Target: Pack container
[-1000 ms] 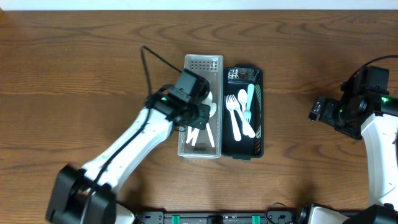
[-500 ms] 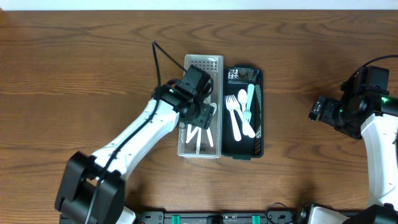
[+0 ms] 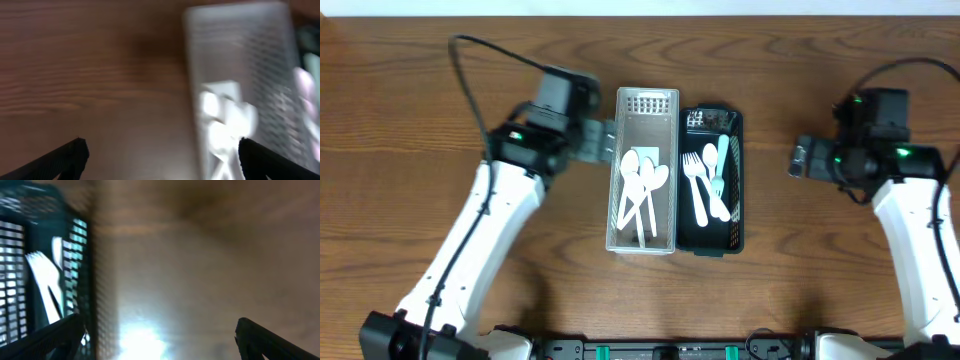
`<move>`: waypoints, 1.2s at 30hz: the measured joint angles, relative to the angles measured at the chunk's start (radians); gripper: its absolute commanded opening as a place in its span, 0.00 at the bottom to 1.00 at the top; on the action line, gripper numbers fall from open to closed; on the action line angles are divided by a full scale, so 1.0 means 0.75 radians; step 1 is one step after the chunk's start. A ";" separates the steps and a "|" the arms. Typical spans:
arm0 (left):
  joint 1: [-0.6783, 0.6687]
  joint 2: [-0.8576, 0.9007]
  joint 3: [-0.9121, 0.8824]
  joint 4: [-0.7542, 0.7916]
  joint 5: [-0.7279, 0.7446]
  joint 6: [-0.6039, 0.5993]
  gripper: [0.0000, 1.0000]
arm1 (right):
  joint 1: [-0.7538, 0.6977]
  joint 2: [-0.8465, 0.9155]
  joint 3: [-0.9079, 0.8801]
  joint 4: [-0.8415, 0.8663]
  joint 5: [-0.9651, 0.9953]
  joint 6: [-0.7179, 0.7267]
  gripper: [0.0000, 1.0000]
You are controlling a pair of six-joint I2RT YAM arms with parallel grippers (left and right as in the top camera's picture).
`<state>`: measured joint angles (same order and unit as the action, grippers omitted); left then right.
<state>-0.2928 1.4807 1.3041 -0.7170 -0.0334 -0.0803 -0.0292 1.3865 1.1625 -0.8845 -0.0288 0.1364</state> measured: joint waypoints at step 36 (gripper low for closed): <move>0.289 -1.114 -0.535 -0.038 -0.032 -0.072 0.98 | 0.275 -0.904 -0.470 0.114 0.125 -0.108 0.99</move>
<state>-0.0757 0.6453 0.9031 -0.7452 -0.0570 -0.1341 0.1772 0.7086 0.8101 -0.7990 0.0647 0.0555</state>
